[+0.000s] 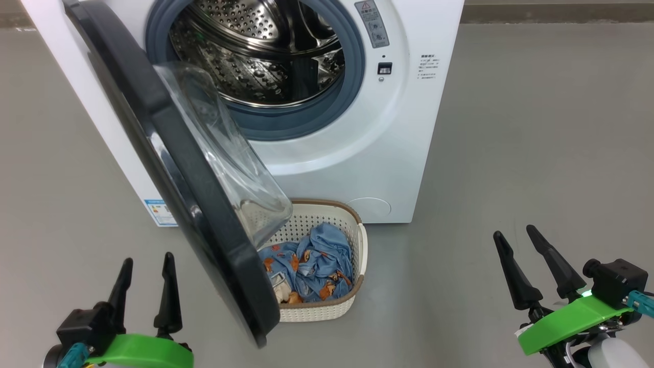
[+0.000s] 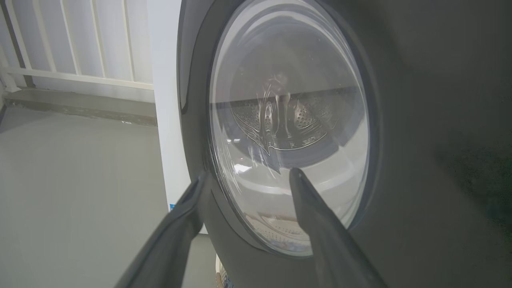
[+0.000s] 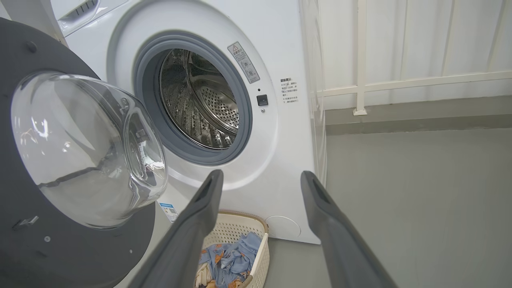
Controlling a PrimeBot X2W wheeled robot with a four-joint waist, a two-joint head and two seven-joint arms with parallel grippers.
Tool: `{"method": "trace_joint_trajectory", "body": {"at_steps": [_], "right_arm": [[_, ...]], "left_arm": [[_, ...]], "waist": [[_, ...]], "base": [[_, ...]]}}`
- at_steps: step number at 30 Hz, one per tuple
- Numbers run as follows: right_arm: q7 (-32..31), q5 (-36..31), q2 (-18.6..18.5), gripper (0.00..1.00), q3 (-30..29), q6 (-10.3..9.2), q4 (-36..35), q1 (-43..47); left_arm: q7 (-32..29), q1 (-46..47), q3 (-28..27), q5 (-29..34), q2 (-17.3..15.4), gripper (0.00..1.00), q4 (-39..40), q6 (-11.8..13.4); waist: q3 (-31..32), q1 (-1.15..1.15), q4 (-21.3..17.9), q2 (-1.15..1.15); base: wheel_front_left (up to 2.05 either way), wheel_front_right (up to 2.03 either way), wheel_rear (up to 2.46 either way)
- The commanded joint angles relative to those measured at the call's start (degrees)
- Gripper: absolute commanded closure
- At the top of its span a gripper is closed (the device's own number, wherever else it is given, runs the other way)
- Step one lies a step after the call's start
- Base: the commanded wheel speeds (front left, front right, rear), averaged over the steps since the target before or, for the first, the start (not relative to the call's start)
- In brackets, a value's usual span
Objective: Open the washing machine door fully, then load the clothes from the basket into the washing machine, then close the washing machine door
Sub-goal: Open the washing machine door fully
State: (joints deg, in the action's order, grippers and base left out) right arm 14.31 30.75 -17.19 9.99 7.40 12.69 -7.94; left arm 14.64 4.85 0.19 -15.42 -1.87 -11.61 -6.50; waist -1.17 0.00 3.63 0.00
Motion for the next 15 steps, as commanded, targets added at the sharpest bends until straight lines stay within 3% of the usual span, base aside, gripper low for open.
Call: {"method": "trace_joint_trajectory", "body": {"at_steps": [1,8,9,10,12,15], "right_arm": [[0.69,-0.65,-0.49,0.00,0.69,0.09,-1.45,-0.61],[0.69,-0.60,-0.20,0.00,0.57,0.09,-1.66,-0.19],[0.69,-0.61,-0.16,0.00,0.57,0.09,-1.67,-0.11],[0.69,-0.58,-0.12,0.00,0.55,0.09,-1.67,-0.06],[0.69,-0.51,-0.10,0.00,0.50,0.09,-1.62,0.00],[0.69,-0.52,-0.16,0.00,0.50,0.09,-1.60,0.07]], "left_arm": [[0.36,2.18,-1.95,0.37,-1.00,0.00,1.39,-0.19],[0.36,2.17,-2.10,0.63,-1.00,0.00,1.29,-0.33],[0.36,2.16,-2.12,0.65,-1.00,0.10,1.29,-0.35],[0.36,2.17,-2.12,0.67,-1.00,0.55,1.29,-0.37],[0.36,2.24,-2.05,0.74,-1.00,1.00,1.37,-0.41],[0.36,2.51,-1.96,0.90,-1.01,1.00,2.20,-0.48]], "waist": [[0.04,0.00,-0.06,0.00],[0.39,0.00,-0.35,0.00],[0.43,0.00,-0.37,0.00],[0.44,0.00,-0.39,0.00],[0.44,0.00,-0.38,0.00],[0.42,0.00,-0.28,0.00]], "base": [[0.00,0.00,0.00],[0.00,0.00,0.00],[0.00,0.00,0.00],[0.00,0.00,0.00],[0.00,0.00,0.00],[0.00,0.00,0.00]]}}
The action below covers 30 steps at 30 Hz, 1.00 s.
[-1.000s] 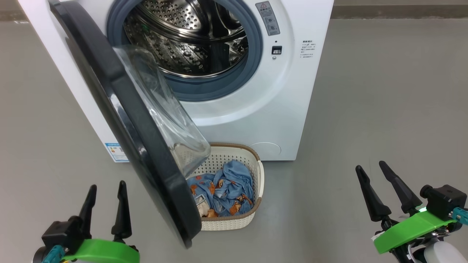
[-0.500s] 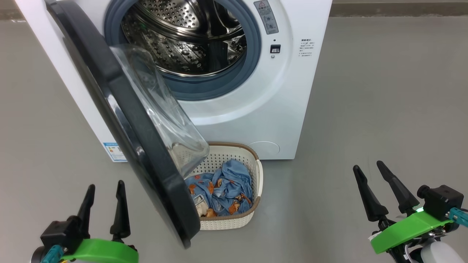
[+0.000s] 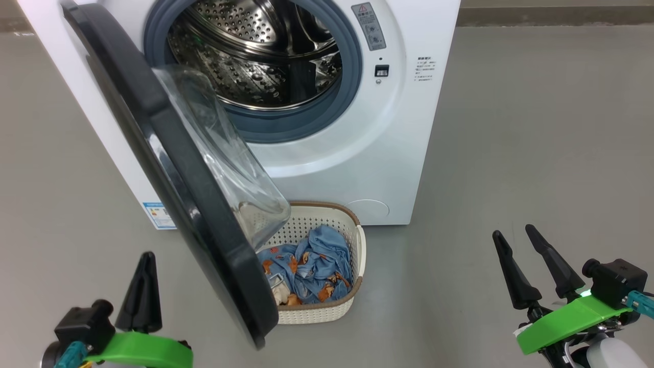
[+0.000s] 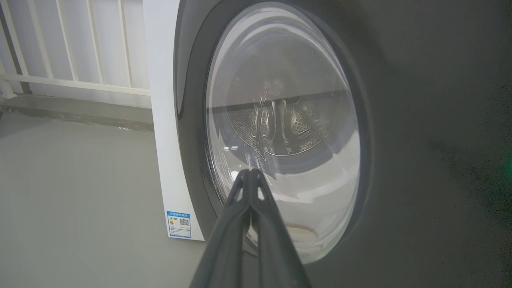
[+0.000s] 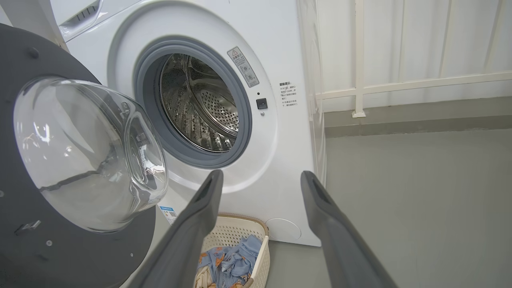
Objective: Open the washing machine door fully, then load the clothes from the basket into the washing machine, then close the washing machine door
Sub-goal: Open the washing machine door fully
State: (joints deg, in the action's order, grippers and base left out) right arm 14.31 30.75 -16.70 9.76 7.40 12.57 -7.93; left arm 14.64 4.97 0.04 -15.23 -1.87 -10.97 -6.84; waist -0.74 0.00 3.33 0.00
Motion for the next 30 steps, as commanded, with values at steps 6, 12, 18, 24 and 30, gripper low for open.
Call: {"method": "trace_joint_trajectory", "body": {"at_steps": [6,12,18,24,30], "right_arm": [[0.69,-0.60,-0.72,0.00,0.94,0.09,-1.41,0.38],[0.69,-0.39,-0.55,0.00,1.30,0.09,-1.18,0.62],[0.69,-0.23,-0.44,0.00,1.75,0.09,-0.99,0.57],[0.69,-0.04,-0.29,0.00,2.03,0.09,-1.00,0.43],[0.69,0.04,-0.07,0.00,2.33,0.09,-0.99,0.28]], "left_arm": [[0.36,3.19,-1.96,2.27,-1.12,1.00,7.04,0.11],[0.36,3.40,-0.47,4.26,-1.09,1.00,18.55,0.90],[-0.82,2.53,3.68,4.87,-1.06,1.00,27.79,1.28],[-3.57,1.78,9.89,3.86,-1.04,1.00,33.17,0.98],[-5.07,0.86,16.17,1.33,-1.02,1.00,32.29,0.75]], "waist": [[0.38,0.00,0.40,0.00],[1.00,0.00,0.75,0.00],[1.31,0.00,0.79,0.00],[1.10,0.00,0.65,0.00],[0.87,0.00,0.29,0.00]], "base": [[0.00,0.00,0.00],[0.00,0.00,0.00],[0.00,0.00,0.00],[0.00,0.00,0.00],[0.00,0.00,0.00]]}}
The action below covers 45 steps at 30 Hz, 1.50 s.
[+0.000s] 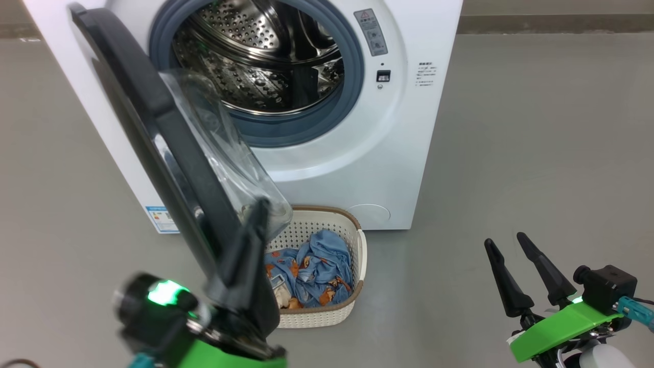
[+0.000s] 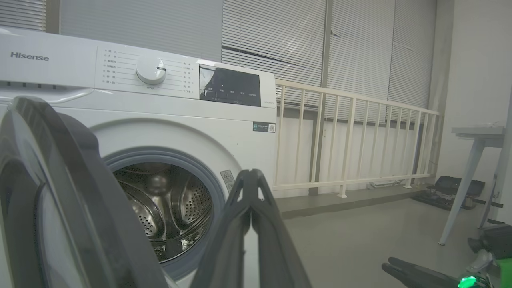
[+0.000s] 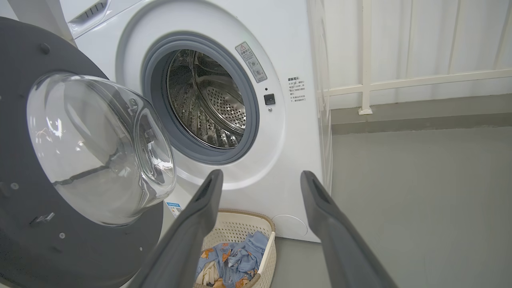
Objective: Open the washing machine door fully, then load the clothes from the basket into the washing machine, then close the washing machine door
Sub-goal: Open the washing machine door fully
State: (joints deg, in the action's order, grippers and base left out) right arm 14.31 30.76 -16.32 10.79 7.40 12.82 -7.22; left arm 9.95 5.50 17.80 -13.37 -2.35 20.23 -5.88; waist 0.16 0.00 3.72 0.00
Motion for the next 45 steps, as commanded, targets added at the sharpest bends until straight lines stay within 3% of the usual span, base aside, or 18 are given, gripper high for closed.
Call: {"method": "trace_joint_trajectory", "body": {"at_steps": [1,9,16,24,45], "right_arm": [[0.69,0.05,-0.38,0.00,1.50,0.09,-1.21,-0.53],[0.69,0.46,0.01,0.00,1.64,0.09,-1.09,-1.23],[0.69,0.72,0.28,0.00,1.64,0.09,-0.85,-1.96],[0.69,0.62,0.58,0.00,1.19,0.09,-0.80,-1.88],[0.69,0.92,1.28,0.00,1.73,0.09,-0.30,-2.22]], "left_arm": [[-0.42,-0.11,-0.47,-1.25,-0.55,1.00,0.07,-0.20],[1.37,-0.60,4.97,-6.11,-0.54,1.00,-10.15,-0.24],[3.03,1.35,4.26,-8.55,-0.54,1.00,-19.26,0.63],[4.49,3.10,2.48,-9.16,-0.54,1.00,-24.14,2.38],[5.03,1.63,-1.27,-8.32,-1.37,1.00,-25.46,3.06]], "waist": [[-0.10,0.00,-0.34,0.00],[-1.05,0.00,-1.69,0.00],[-1.81,0.00,-3.01,0.00],[-2.34,0.00,-2.61,0.00],[-2.16,0.00,9.18,0.00]], "base": [[0.00,0.00,0.00],[0.00,0.00,0.00],[0.00,0.00,0.00],[0.00,0.00,0.00],[0.00,0.00,0.00]]}}
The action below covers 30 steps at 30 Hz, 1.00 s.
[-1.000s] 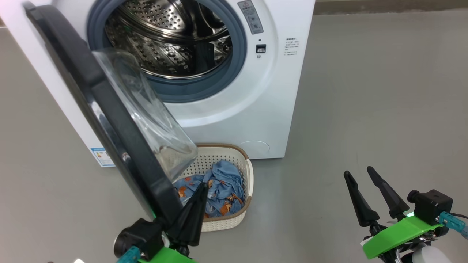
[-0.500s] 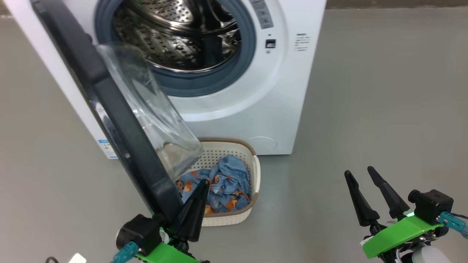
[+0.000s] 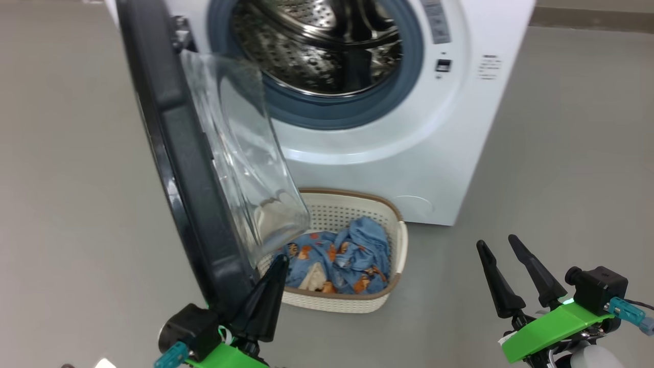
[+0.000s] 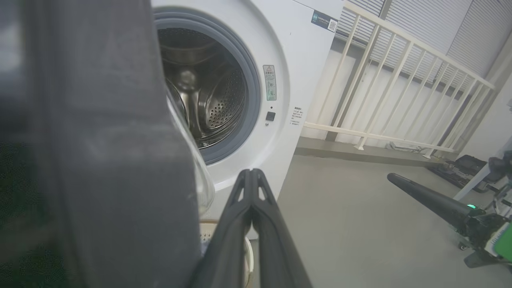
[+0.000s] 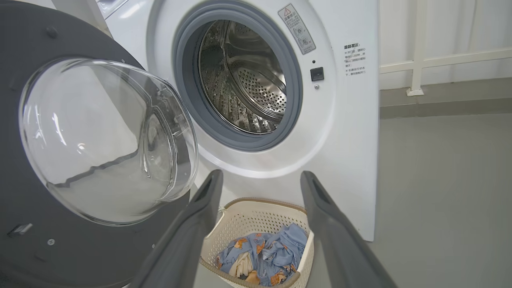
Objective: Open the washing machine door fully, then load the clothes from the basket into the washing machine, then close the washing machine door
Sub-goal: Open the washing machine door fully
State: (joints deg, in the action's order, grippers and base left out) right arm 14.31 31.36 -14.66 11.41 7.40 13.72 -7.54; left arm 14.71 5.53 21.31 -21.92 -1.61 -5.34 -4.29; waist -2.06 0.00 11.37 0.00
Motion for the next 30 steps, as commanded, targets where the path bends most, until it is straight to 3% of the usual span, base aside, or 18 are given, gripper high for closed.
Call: {"method": "trace_joint_trajectory", "body": {"at_steps": [1,19,30], "right_arm": [[0.69,0.27,-0.33,0.00,1.06,0.09,-1.21,-1.88],[0.69,-0.18,0.77,0.00,0.52,0.09,-1.42,-1.76],[0.69,-0.67,1.60,0.00,0.15,0.09,-1.80,-2.33]], "left_arm": [[0.27,1.53,-4.88,0.26,-2.25,1.00,0.10,1.45],[0.25,1.68,-12.62,-0.89,-7.33,1.00,-0.51,4.37],[-1.28,5.15,-18.14,-2.08,-12.93,1.00,-4.28,5.85]], "waist": [[-0.03,0.00,2.05,0.00],[-0.77,0.00,8.22,0.00],[-2.59,0.00,10.34,0.00]], "base": [[0.00,0.00,0.00],[0.00,0.00,0.00],[0.00,0.00,0.00]]}}
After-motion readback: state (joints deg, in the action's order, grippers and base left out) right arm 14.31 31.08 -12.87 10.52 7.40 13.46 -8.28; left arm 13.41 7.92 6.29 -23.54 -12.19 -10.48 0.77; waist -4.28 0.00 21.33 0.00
